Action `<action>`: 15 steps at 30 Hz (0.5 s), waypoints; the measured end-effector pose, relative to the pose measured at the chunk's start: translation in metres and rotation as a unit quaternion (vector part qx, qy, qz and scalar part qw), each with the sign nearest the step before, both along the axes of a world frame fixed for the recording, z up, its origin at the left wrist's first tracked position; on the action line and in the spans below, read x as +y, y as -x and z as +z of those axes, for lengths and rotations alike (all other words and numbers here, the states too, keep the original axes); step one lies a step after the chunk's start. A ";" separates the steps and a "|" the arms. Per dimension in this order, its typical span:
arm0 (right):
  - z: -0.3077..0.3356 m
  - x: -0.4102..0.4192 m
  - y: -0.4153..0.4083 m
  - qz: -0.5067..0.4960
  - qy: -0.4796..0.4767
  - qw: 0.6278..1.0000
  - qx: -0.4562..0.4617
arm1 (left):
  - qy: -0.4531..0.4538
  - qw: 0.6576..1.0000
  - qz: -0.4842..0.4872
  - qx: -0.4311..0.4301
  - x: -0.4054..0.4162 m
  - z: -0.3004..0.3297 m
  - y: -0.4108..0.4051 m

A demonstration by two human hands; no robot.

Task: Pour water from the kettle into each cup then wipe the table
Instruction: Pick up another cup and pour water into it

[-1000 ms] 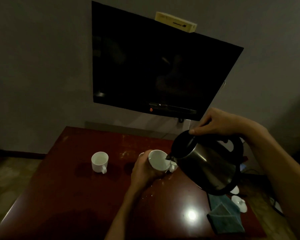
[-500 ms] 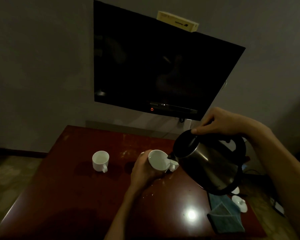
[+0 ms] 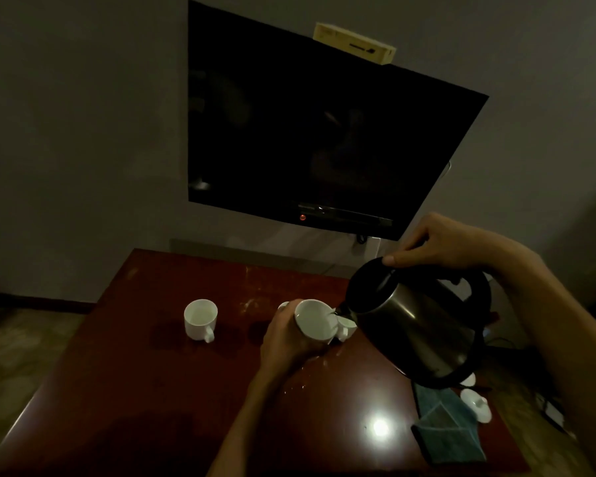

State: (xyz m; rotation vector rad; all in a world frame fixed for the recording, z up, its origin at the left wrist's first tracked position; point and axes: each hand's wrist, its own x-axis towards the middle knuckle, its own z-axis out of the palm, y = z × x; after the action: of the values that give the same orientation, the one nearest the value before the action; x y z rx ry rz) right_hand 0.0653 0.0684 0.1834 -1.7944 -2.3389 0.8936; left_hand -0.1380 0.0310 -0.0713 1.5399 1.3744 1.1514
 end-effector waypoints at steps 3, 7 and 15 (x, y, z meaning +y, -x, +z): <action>-0.001 -0.001 0.000 0.003 0.004 1.000 -0.002 | 0.003 1.000 -0.002 0.006 0.001 -0.002 -0.001; -0.004 0.001 0.000 0.002 0.008 1.000 -0.003 | 0.007 1.000 0.001 0.008 0.001 -0.004 -0.001; -0.005 0.002 0.000 -0.002 0.000 1.000 -0.015 | -0.001 1.000 -0.003 -0.001 -0.002 -0.007 0.000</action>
State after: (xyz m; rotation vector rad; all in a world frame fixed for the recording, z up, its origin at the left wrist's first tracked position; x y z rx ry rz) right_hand 0.0650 0.0705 0.1780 -1.8246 -2.3507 0.8723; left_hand -0.1377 0.0288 -0.0784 1.5428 1.3668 1.1497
